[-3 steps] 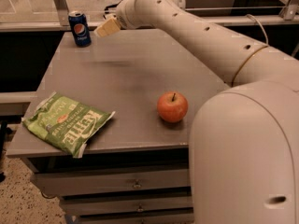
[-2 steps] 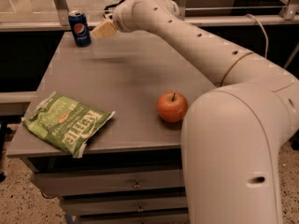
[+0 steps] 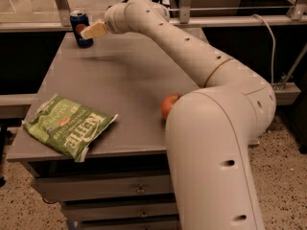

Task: Move pepsi can near green jalapeno chip bag

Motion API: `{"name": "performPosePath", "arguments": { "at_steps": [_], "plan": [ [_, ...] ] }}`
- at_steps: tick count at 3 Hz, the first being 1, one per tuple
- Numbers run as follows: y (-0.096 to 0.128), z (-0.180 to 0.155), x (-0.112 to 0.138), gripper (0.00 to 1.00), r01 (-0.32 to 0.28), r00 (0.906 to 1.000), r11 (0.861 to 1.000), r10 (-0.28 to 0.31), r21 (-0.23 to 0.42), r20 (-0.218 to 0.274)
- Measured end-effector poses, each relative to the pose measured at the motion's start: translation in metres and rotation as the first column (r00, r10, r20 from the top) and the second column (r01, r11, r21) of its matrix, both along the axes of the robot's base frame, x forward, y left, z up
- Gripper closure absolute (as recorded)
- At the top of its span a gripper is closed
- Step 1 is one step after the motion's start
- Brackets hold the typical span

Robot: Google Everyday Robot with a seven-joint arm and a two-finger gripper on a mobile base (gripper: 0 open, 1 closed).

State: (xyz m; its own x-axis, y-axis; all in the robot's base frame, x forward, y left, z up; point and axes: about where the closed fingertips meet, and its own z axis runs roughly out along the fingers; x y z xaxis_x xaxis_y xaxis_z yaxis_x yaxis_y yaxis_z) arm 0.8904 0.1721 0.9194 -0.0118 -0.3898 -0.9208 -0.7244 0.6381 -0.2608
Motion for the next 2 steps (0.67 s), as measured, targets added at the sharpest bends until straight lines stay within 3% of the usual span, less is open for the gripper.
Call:
{"name": "performPosePath", "arguments": {
  "at_steps": [2],
  "plan": [
    [0.0256,-0.0151,0.015,0.0,-0.014,0.9984,0.999,0.016,0.03,-0.054]
  ]
}}
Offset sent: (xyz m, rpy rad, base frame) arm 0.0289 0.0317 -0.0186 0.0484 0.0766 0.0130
